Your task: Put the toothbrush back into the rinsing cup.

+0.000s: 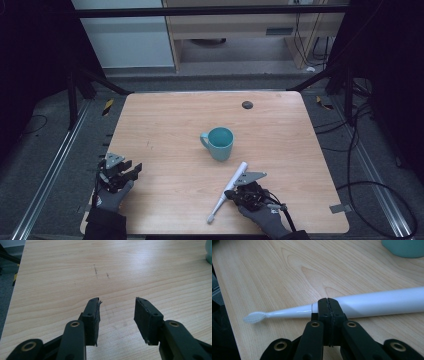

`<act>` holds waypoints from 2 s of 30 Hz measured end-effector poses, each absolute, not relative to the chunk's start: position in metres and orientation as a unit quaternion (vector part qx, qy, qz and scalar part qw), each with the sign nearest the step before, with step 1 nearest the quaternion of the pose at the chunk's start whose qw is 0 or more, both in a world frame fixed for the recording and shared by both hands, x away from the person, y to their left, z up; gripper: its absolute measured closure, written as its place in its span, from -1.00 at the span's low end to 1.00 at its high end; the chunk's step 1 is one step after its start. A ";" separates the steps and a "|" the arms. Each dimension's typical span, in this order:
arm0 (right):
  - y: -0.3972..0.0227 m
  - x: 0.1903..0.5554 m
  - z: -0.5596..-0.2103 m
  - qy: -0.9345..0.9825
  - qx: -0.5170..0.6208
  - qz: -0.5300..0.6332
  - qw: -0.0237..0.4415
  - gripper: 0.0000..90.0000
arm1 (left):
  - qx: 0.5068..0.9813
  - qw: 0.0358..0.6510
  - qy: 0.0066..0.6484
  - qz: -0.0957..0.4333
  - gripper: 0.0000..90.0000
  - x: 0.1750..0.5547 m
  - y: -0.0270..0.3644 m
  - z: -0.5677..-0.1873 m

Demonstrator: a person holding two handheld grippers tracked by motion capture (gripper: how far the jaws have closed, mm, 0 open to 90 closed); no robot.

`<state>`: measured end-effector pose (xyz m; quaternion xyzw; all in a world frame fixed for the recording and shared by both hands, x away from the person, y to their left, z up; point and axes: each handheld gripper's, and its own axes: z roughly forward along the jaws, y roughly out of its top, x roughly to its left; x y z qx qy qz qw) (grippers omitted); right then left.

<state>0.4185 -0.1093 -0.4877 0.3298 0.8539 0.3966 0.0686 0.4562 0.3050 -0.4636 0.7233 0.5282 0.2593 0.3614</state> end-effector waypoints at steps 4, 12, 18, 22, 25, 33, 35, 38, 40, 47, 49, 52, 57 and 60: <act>-0.106 0.419 -0.488 0.855 0.329 0.396 0.066 1.00 | 0.723 0.361 0.528 0.260 0.22 0.456 0.305 -0.464; -0.115 0.423 -0.480 0.841 0.336 0.419 0.069 1.00 | 0.723 0.362 0.527 0.260 0.22 0.456 0.306 -0.463; -0.138 0.440 -0.466 0.812 0.374 0.435 0.107 1.00 | 0.724 0.363 0.526 0.258 0.23 0.457 0.305 -0.464; -0.149 0.455 -0.463 0.799 0.394 0.436 0.126 1.00 | 0.726 0.362 0.525 0.257 0.25 0.457 0.305 -0.464; -0.154 0.467 -0.465 0.795 0.408 0.431 0.128 1.00 | 0.724 0.362 0.526 0.261 0.28 0.457 0.306 -0.463; -0.158 0.495 -0.476 0.791 0.430 0.412 0.140 1.00 | 0.719 0.365 0.530 0.263 0.32 0.456 0.308 -0.463; -0.159 0.499 -0.478 0.793 0.434 0.403 0.143 1.00 | 0.719 0.366 0.530 0.263 0.32 0.456 0.308 -0.463; -0.159 0.505 -0.479 0.793 0.435 0.402 0.146 1.00 | 0.718 0.366 0.530 0.264 0.33 0.456 0.308 -0.463; -0.157 0.507 -0.480 0.796 0.434 0.396 0.145 1.00 | 0.718 0.366 0.530 0.264 0.32 0.456 0.308 -0.463; -0.155 0.507 -0.483 0.802 0.431 0.390 0.142 1.00 | 0.717 0.365 0.530 0.267 0.32 0.456 0.308 -0.462; -0.155 0.506 -0.483 0.804 0.429 0.387 0.142 1.00 | 0.716 0.366 0.531 0.268 0.33 0.456 0.308 -0.462; -0.155 0.504 -0.483 0.806 0.429 0.382 0.143 1.00 | 0.716 0.366 0.531 0.268 0.34 0.455 0.308 -0.462; -0.157 0.501 -0.483 0.810 0.426 0.376 0.146 1.00 | 0.715 0.365 0.532 0.269 0.35 0.455 0.308 -0.462; -0.158 0.498 -0.483 0.813 0.424 0.370 0.148 1.00 | 0.715 0.365 0.532 0.269 0.36 0.455 0.308 -0.462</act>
